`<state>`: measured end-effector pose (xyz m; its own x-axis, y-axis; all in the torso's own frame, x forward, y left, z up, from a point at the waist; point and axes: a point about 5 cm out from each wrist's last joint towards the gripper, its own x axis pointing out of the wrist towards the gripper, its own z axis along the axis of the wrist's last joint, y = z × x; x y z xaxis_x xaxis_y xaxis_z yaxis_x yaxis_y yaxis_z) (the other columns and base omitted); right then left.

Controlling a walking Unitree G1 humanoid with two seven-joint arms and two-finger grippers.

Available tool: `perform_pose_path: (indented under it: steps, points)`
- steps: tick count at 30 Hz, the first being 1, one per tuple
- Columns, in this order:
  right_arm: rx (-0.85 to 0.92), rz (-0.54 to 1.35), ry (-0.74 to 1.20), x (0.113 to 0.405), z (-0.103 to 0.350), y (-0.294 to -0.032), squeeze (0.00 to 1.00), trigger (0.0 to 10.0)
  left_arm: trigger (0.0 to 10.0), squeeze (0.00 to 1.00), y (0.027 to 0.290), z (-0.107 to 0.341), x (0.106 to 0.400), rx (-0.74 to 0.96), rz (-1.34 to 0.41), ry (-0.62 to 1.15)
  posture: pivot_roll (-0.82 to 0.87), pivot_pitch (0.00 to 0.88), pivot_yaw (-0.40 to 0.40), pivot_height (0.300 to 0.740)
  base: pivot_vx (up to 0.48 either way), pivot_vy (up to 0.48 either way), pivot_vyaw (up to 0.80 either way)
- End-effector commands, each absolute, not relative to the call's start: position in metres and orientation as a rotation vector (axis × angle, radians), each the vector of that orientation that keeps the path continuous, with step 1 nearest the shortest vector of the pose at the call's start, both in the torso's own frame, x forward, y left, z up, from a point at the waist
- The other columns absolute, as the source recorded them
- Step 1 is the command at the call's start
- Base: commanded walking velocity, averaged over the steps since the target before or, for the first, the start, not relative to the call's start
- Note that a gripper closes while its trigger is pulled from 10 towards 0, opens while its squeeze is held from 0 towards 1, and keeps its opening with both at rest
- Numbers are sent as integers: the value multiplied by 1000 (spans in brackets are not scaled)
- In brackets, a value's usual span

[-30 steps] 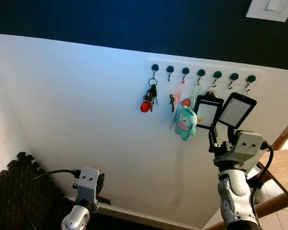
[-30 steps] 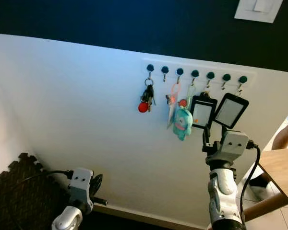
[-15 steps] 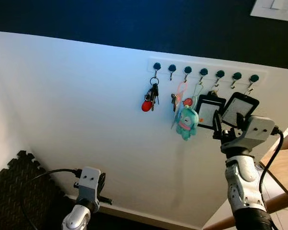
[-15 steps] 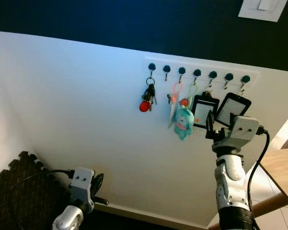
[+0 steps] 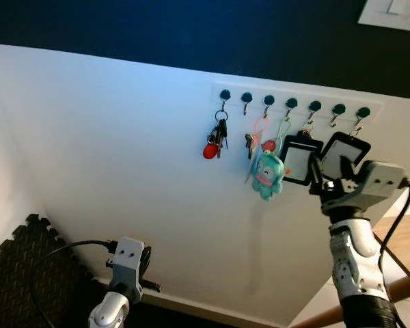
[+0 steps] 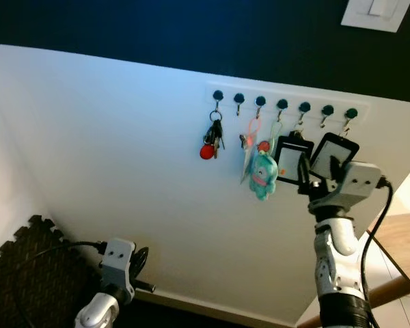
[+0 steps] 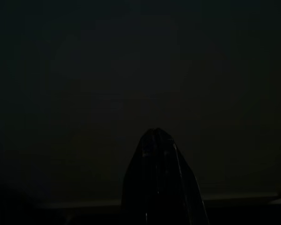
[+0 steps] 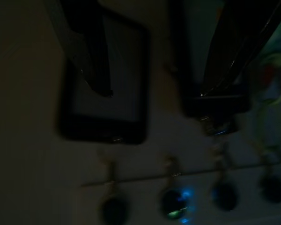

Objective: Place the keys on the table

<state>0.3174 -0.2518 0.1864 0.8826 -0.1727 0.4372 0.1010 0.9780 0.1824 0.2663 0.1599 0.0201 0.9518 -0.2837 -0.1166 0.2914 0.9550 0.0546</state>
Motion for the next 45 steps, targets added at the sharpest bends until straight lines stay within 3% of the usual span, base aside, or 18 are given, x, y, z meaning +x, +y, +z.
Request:
perform_pose_path:
  steps: [1,16,24,45]
  points:
    - [155,-229,-513,315,197,-271,0,10000,10000,0,156,19,266,79,-320,119,43,11,-83,740,0,0,0]
    - [89,-406,-561,305,210,-305,0,10000,10000,0,161,21,270,97,-329,124,41,20,-80,740,0,0,0]
    - [138,-441,-491,304,199,-325,0,10000,10000,0,145,28,267,117,-473,82,42,22,-80,740,0,0,0]
    - [164,-408,-396,309,174,-321,0,10000,10000,0,155,37,276,188,-435,60,71,28,-51,740,0,0,0]
